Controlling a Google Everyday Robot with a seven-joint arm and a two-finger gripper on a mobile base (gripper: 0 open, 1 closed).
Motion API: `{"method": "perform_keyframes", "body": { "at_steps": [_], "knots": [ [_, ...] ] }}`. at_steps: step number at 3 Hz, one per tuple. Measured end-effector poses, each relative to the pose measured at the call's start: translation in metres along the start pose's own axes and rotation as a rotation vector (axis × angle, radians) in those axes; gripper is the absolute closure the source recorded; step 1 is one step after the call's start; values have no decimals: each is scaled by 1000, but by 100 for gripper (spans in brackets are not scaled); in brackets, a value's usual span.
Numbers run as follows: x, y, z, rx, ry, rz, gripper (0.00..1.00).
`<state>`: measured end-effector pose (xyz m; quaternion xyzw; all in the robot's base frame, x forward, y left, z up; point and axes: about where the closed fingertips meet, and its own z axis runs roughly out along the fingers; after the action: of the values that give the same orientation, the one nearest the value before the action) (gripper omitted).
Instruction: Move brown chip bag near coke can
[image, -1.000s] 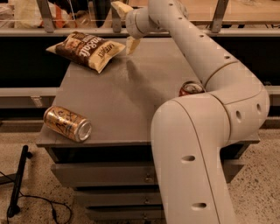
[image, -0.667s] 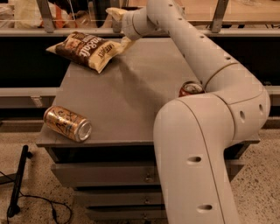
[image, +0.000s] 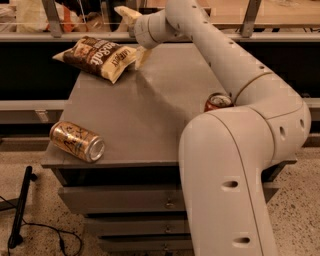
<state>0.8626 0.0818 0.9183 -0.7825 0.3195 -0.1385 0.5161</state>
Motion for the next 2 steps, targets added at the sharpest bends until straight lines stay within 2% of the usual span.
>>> {"method": "perform_keyframes", "body": {
  "at_steps": [1,2],
  "knots": [
    [-4,4,0,-10,-8,-8,0],
    [-4,2,1,2,14,-7,0]
  ]
}}
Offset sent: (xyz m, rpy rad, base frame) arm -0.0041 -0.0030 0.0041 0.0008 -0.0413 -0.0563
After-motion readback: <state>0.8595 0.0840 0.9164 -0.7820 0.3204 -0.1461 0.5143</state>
